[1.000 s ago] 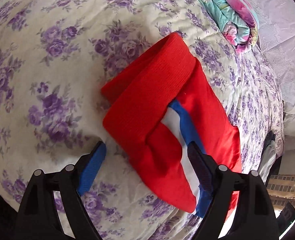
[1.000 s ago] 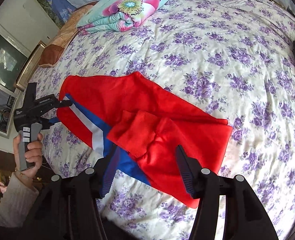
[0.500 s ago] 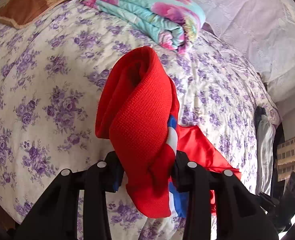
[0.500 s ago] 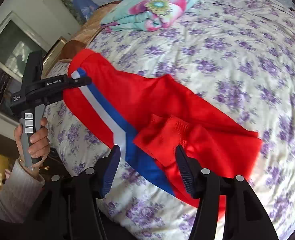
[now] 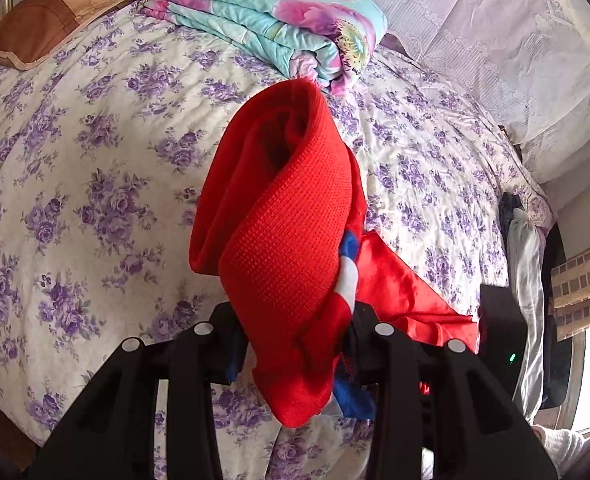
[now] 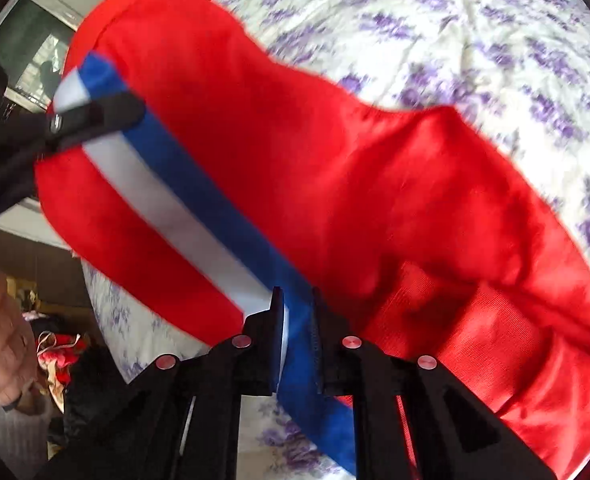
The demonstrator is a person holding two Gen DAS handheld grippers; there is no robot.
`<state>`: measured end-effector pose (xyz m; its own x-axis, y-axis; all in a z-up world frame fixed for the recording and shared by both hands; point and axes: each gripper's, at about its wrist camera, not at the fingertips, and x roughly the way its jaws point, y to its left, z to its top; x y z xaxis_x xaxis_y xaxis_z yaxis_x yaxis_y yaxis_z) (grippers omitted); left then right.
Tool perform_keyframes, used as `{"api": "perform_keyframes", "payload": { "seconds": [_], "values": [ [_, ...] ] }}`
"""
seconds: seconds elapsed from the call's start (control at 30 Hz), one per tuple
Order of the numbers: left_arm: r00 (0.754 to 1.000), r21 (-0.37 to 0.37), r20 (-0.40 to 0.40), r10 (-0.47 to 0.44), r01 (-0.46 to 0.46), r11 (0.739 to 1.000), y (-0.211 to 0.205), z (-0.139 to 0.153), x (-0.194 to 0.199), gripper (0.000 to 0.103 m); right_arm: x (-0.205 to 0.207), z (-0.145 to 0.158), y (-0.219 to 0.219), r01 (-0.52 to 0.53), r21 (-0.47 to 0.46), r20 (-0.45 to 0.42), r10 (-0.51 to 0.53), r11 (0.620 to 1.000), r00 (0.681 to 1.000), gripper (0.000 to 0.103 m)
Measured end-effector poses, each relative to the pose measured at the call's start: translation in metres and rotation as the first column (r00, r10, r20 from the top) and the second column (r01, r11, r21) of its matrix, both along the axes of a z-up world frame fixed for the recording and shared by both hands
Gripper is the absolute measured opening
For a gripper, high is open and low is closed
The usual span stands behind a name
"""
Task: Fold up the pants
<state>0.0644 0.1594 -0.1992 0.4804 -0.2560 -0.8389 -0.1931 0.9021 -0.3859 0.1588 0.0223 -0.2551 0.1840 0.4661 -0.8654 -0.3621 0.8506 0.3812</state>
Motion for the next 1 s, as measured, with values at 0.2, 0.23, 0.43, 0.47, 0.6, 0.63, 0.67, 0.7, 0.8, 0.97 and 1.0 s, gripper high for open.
{"api": "perform_keyframes", "payload": {
  "seconds": [0.2, 0.23, 0.43, 0.47, 0.6, 0.63, 0.67, 0.7, 0.8, 0.97, 1.0],
  "values": [
    [1.000, 0.008, -0.003, 0.002, -0.002, 1.000, 0.000, 0.001, -0.001, 0.036, 0.045, 0.002, -0.001, 0.072, -0.031, -0.009, -0.073, 0.997, 0.997, 0.012],
    [1.000, 0.013, -0.003, -0.002, 0.002, 1.000, -0.002, 0.002, -0.001, 0.036, 0.048, -0.003, 0.002, 0.061, -0.037, -0.020, -0.062, 0.997, 0.998, 0.012],
    [0.999, 0.052, -0.002, -0.053, 0.053, 0.997, -0.019, 0.011, 0.002, 0.036, 0.049, 0.004, -0.005, 0.068, -0.006, -0.040, -0.068, 0.998, 0.997, 0.012],
    [0.997, 0.059, 0.002, -0.071, 0.071, 0.996, -0.024, 0.014, 0.002, 0.036, 0.047, 0.017, -0.016, 0.080, 0.009, -0.012, -0.080, 0.997, 0.997, 0.012],
    [0.984, 0.096, 0.027, -0.175, 0.172, 0.980, -0.057, 0.026, -0.001, 0.036, 0.025, 0.069, -0.081, 0.156, -0.011, 0.136, -0.154, 0.988, 0.979, 0.015],
    [0.977, 0.099, 0.036, -0.209, 0.204, 0.974, -0.069, 0.029, -0.001, 0.036, 0.018, 0.078, -0.102, 0.188, -0.016, 0.159, -0.183, 0.982, 0.970, 0.015],
    [0.967, 0.095, 0.046, -0.249, 0.244, 0.965, -0.081, 0.031, -0.002, 0.036, 0.009, 0.085, -0.122, 0.220, -0.023, 0.176, -0.213, 0.975, 0.961, 0.015],
    [0.954, 0.088, 0.057, -0.294, 0.289, 0.953, -0.096, 0.033, -0.004, 0.036, 0.001, 0.089, -0.141, 0.252, -0.032, 0.190, -0.242, 0.967, 0.952, 0.015],
    [0.901, 0.099, 0.053, -0.431, 0.425, 0.900, -0.152, 0.029, -0.007, 0.036, -0.032, 0.095, -0.198, 0.366, -0.058, 0.224, -0.345, 0.929, 0.911, 0.015],
    [0.769, 0.052, -0.126, -0.627, 0.636, 0.770, -0.255, -0.042, 0.001, 0.036, -0.085, 0.055, -0.266, 0.514, -0.063, 0.178, -0.497, 0.856, 0.849, 0.015],
    [0.740, 0.060, -0.182, -0.647, 0.665, 0.744, -0.271, -0.063, 0.001, 0.038, -0.094, 0.043, -0.270, 0.531, -0.061, 0.151, -0.518, 0.845, 0.842, 0.015]
  ]
}}
